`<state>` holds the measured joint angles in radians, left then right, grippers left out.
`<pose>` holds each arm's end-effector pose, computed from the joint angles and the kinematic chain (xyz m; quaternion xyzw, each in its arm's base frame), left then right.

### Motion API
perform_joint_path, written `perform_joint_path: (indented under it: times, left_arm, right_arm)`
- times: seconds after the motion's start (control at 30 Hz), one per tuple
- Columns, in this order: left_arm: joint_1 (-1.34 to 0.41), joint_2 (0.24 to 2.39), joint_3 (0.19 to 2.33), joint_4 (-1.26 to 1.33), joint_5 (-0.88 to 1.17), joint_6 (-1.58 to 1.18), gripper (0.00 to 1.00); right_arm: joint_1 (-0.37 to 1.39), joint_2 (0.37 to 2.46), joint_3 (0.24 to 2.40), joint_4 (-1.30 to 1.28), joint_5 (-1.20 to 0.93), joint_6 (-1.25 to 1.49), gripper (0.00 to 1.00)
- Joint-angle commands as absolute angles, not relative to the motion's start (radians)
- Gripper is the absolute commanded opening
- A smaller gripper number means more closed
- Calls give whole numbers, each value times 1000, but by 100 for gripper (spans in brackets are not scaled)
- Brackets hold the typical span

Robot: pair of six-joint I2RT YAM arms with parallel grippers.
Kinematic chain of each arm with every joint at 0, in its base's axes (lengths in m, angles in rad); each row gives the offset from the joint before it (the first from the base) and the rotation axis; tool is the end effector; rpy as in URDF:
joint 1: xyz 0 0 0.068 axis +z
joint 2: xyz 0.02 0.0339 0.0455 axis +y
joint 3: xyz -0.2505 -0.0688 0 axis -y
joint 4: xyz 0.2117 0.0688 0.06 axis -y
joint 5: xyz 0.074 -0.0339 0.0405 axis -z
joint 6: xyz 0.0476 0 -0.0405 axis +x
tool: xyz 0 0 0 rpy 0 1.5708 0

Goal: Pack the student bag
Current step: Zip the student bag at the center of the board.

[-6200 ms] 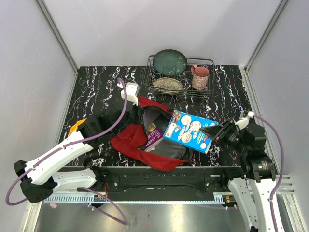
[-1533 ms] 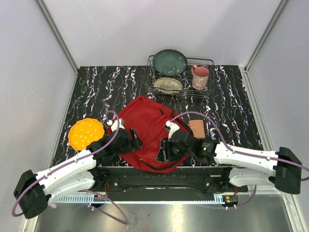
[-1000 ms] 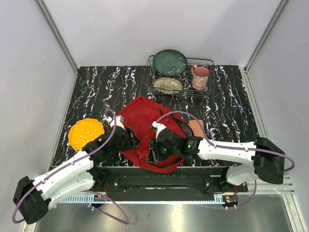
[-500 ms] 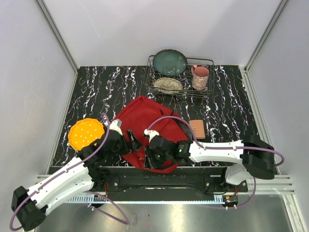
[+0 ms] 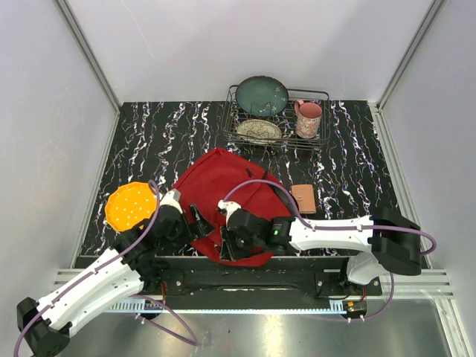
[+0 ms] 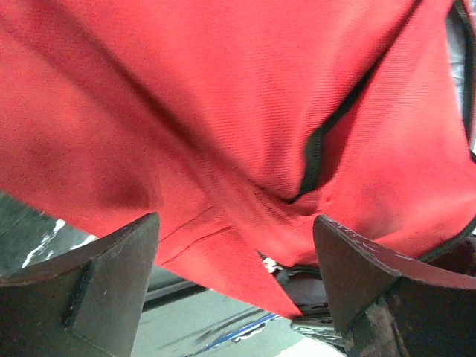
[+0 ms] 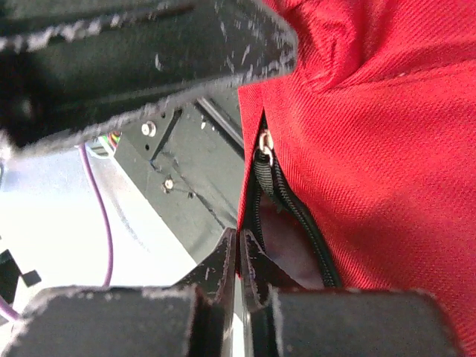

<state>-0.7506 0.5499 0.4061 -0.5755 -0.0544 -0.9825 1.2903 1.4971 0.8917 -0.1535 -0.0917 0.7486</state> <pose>0.0866 -0.0772 0.1934 -0.1165 0.9030 -0.2986 0.2862 0.0783 0.2874 0.2086 -0.2630 0.8795 0.3581 0.1708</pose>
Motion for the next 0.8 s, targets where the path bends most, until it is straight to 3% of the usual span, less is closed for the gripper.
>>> perform_joint_path:
  times: [0.0, 0.17, 0.47, 0.77]
  left_arm:
    - [-752, 526, 434, -756, -141, -1089, 88]
    - [-752, 414, 397, -784, -166, -1198, 87]
    - [-753, 402, 341, -698, -127, -1218, 86]
    - [-756, 417, 256, -621, -83, -1224, 73]
  right_arm:
    - [1328, 1479, 891, -114, -124, 742, 7]
    - [1368, 1493, 871, -54, -130, 775, 0]
    - [1450, 1604, 985, -168, -50, 742, 0]
    - [1476, 1516, 928, -125, 61, 719, 0]
